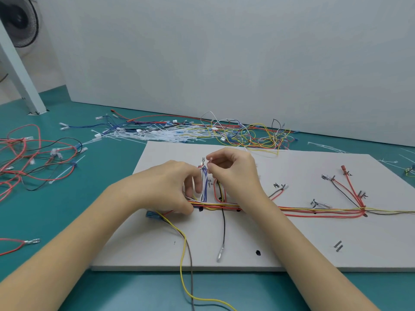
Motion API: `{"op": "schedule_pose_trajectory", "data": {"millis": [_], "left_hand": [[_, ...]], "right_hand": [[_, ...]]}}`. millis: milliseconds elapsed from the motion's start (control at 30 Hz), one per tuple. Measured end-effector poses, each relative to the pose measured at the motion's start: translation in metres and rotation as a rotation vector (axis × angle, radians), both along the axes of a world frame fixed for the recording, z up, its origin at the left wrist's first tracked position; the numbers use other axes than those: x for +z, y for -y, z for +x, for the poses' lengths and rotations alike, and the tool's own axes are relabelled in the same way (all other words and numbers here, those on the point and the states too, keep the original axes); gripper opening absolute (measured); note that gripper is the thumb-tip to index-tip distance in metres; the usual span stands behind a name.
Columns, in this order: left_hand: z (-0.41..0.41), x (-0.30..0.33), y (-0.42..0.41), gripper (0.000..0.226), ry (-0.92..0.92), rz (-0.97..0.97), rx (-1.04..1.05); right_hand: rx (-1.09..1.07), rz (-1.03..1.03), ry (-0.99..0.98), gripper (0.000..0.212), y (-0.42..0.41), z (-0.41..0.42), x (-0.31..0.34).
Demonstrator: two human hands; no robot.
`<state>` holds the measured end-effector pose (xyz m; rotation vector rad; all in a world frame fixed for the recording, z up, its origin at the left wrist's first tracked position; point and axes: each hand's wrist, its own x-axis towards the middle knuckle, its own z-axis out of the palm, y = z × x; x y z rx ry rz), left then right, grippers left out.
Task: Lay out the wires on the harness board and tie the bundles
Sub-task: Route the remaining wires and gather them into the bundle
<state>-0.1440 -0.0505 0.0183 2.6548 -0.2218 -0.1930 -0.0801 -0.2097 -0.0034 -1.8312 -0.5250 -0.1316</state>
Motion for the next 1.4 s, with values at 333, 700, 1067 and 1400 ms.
{"op": "schedule_pose_trajectory", "data": {"millis": [333,700,1067,1400], "left_hand": [[-0.007,-0.003,0.004,0.034,0.087,0.093,-0.035],[-0.004,0.0,-0.005,0.031,0.009,-0.139,-0.024],[0.0,0.001,-0.016,0.028,-0.025,-0.212,-0.016],[-0.017,0.026,-0.031,0.021,-0.343,-0.258,-0.229]], "right_hand": [[0.083,0.024,-0.111,0.023,0.001,-0.003,-0.001],[0.213,0.006,-0.331,0.023,0.006,-0.012,0.005],[0.241,-0.095,-0.295,0.014,0.004,-0.016,0.006],[0.299,-0.103,-0.311,0.006,0.006,-0.018,0.002]]}}
